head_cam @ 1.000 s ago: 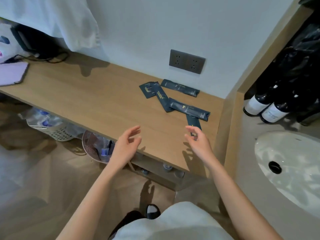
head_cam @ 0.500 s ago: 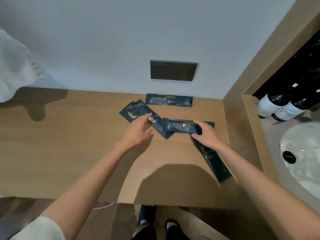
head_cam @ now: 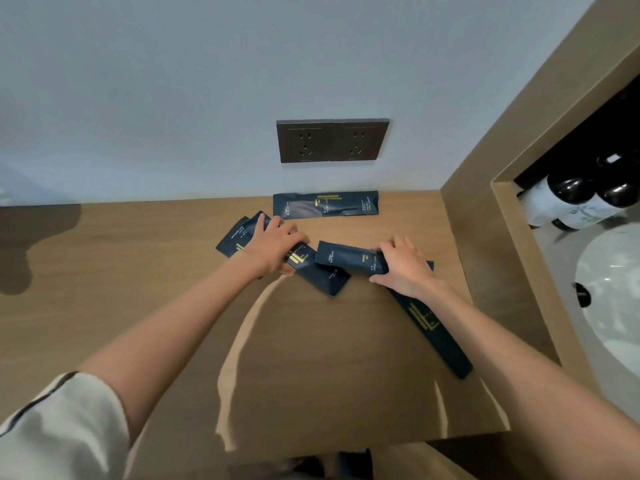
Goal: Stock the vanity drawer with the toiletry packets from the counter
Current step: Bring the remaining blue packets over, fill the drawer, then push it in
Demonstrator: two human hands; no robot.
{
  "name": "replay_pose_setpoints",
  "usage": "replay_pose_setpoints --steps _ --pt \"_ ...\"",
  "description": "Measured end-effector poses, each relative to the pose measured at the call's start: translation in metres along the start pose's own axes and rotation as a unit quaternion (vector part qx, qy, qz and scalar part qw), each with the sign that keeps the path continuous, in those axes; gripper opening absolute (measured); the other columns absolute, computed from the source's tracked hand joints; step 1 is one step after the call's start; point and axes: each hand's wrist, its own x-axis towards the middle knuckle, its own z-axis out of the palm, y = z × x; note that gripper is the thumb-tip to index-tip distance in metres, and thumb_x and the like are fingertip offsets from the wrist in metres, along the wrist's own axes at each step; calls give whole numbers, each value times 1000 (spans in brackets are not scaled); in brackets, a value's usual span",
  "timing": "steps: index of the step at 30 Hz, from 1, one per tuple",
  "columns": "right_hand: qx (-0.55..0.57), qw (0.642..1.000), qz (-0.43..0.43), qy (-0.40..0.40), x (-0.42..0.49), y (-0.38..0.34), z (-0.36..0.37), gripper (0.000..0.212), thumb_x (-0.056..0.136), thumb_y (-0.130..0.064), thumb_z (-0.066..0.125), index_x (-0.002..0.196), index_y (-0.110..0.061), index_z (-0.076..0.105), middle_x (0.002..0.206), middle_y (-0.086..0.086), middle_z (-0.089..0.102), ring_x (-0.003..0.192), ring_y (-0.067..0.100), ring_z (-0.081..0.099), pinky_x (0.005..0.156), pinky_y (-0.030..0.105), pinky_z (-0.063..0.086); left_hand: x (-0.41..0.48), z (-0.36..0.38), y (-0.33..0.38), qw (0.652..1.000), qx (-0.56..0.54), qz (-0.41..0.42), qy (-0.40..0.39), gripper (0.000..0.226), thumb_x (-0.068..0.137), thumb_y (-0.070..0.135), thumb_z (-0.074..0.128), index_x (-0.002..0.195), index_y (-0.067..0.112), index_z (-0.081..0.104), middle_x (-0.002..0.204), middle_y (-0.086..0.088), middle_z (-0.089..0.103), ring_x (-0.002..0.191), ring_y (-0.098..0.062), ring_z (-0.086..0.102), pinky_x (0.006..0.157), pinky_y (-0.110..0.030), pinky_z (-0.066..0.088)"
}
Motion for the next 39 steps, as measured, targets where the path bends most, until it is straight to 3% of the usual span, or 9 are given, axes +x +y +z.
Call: replay_pose_setpoints --steps 8,13,16,22,24,28,31,34,39 --pt "69 993 71 56 -19 -6 -9 47 75 -38 69 109 -13 47 106 2 36 106 22 39 77 33 42 16 -5 -3 1000 -10 24 -1 65 65 45 79 117 24 47 126 -6 39 117 -27 32 103 -39 30" --pt "145 974 155 84 -57 14 -10 52 76 -36 71 115 -10 47 112 7 46 107 24 45 85 39 46 21 -8 -5 999 -23 41 -23 60 63 46 80 108 21 48 123 -4 41 114 -25 32 99 -39 33" --pt "149 964 209 64 -82 31 3 54 74 -38 72 112 -9 46 112 8 47 108 26 46 87 39 46 23 -10 -6 998 -22 53 -30 60 63 47 80 106 20 47 120 -2 42 110 -22 33 97 -37 34" --pt "141 958 247 39 -109 43 26 66 76 -36 73 126 -9 42 126 11 45 119 29 41 97 40 41 26 -12 -4 997 -33 68 -16 58 67 46 77 106 18 44 117 -2 47 104 -19 32 94 -39 34" --pt "139 956 258 27 -110 44 29 70 75 -36 75 130 -10 40 130 10 43 122 28 40 100 42 39 25 -16 -2 996 -53 72 -10 56 69 44 76 105 18 42 108 2 47 98 -16 30 93 -40 33" --pt "144 951 271 27 -109 41 28 71 72 -35 79 127 -10 42 128 10 45 122 29 41 100 43 39 22 -22 5 986 -130 100 18 53 69 39 78 100 19 41 101 1 54 92 -21 49 76 -34 40" --pt "171 943 286 19 -109 39 25 75 63 -39 84 121 -11 46 123 9 48 120 29 45 98 44 42 17 -27 11 974 -202 78 60 56 69 45 78 106 18 44 106 -1 56 94 -21 52 81 -38 48" --pt "203 935 291 8 -109 42 23 68 54 -44 85 107 -15 54 113 8 56 109 28 53 90 44 48 6 -37 24 961 -239 72 116 59 72 45 75 114 16 45 110 5 52 98 -16 50 85 -32 46" --pt "258 925 278 7 -111 45 33 57 47 -50 80 94 -23 64 105 9 65 97 28 62 82 42 55 -19 -53 58 914 -371 13 161 48 80 41 69 115 16 47 92 8 54 74 -8 50 62 -21 40"
